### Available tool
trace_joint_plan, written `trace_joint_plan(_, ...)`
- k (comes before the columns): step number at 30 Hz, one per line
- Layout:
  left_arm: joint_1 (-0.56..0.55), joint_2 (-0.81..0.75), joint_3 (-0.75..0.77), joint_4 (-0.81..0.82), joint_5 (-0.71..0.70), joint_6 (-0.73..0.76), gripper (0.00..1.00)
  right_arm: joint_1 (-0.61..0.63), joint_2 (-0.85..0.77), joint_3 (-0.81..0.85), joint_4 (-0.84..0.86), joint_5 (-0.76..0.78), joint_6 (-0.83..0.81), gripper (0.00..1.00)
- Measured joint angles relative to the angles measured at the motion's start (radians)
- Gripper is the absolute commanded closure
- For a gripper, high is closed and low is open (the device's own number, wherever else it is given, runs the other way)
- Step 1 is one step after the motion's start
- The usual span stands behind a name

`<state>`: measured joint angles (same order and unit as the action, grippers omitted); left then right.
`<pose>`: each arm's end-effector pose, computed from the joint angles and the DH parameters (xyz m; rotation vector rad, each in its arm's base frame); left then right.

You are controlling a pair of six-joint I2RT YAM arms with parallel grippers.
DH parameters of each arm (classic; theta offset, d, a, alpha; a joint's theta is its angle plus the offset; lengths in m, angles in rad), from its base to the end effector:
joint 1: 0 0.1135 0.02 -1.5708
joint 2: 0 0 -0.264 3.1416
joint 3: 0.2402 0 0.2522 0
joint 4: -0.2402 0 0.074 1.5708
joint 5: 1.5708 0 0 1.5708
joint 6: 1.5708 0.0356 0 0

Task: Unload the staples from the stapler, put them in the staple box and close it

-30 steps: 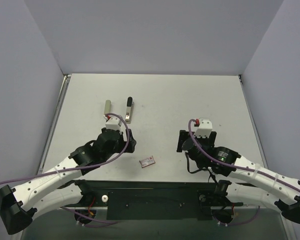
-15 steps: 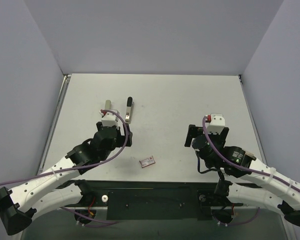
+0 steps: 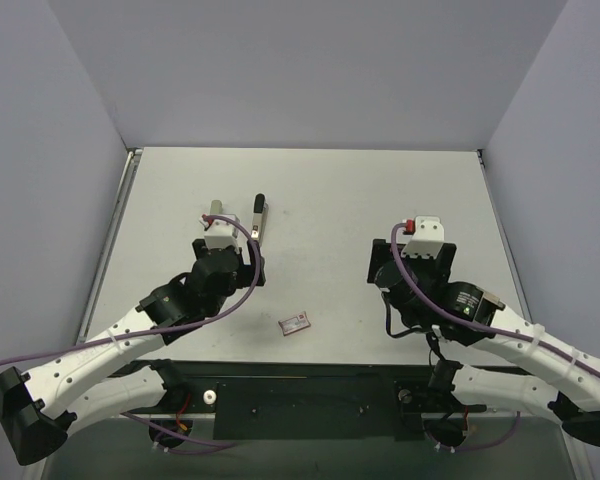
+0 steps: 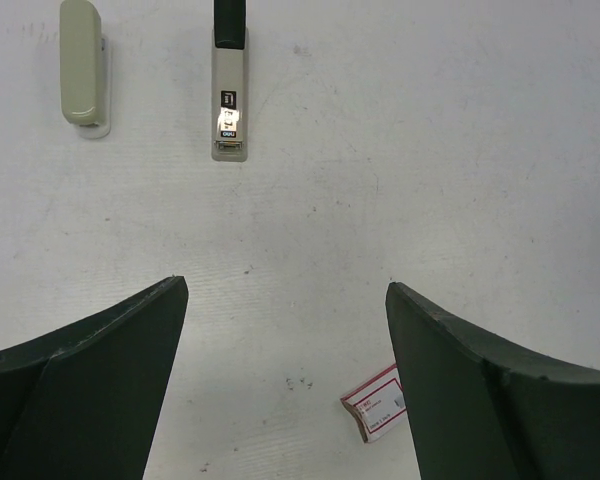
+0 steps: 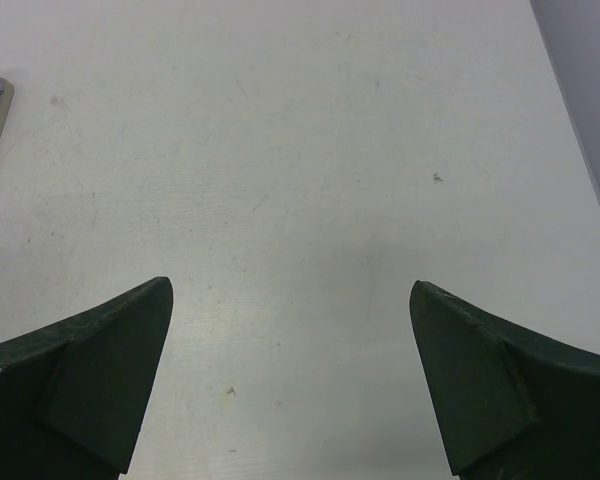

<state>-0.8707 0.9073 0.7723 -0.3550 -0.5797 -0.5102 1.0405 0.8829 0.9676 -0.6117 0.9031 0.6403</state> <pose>0.1436 -0.1402 0.2991 0.0063 1.9876 -0.2977 0.1123 0.1363 0.3497 0.1359 1.8871 0.1910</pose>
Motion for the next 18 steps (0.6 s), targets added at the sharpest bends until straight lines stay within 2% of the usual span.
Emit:
trace_joint_plan(11,0.0,0.009,0.007,0.008,-0.011,0.0,0.08,-0.045,0.14,0.09,0.001,0.025,-0.035,0.0)
trace_joint_plan(15,0.0,0.025,0.021,0.011,-0.011,0.0,0.08,-0.113,0.185,0.11,0.005,0.007,-0.054,0.0)
trace_joint_plan(18,0.0,0.032,0.03,0.012,-0.011,0.002,0.08,-0.189,0.188,0.109,0.045,-0.083,-0.095,0.0)
